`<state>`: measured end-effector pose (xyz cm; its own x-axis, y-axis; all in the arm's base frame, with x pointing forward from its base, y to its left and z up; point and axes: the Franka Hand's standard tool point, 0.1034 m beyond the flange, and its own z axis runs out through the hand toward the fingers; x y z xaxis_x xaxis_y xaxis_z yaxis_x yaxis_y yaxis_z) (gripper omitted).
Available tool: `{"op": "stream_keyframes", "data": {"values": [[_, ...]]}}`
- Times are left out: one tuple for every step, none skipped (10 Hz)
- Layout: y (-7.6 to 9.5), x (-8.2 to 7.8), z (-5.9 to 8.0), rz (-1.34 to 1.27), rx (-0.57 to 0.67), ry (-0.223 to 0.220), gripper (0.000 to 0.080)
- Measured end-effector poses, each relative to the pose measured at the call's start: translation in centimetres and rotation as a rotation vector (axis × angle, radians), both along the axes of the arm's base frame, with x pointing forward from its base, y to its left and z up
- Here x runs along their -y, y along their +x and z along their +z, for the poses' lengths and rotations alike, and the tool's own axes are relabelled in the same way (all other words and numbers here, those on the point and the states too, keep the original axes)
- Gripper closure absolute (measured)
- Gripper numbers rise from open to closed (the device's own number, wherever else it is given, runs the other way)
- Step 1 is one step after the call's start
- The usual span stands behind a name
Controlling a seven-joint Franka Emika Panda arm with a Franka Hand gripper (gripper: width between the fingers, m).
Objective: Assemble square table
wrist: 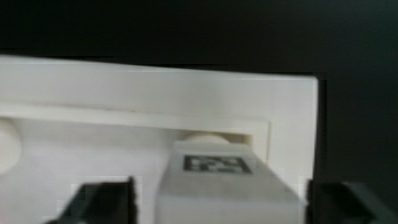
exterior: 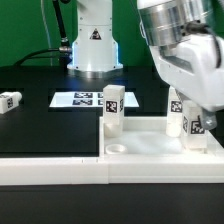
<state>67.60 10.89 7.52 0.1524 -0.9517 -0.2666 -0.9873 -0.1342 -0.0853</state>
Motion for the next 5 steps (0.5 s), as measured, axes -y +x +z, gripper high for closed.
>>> {"op": "stream_keyframes", "data": {"values": [[0.18, -0.22, 0.1, 0.217, 0.059, -0.039, 0.0284], [0.17, -0.56, 0.17, 0.349, 0.09, -0.06, 0.0174], [0.16, -0.51, 0.11, 0.362, 0.095, -0.055, 0.0157], [0.18, -0.38, 0.1, 0.451, 0.118, -0.06, 0.0157], [0.18, -0.39, 0.09, 0.521, 0.137, -0.063, 0.0151]]}}
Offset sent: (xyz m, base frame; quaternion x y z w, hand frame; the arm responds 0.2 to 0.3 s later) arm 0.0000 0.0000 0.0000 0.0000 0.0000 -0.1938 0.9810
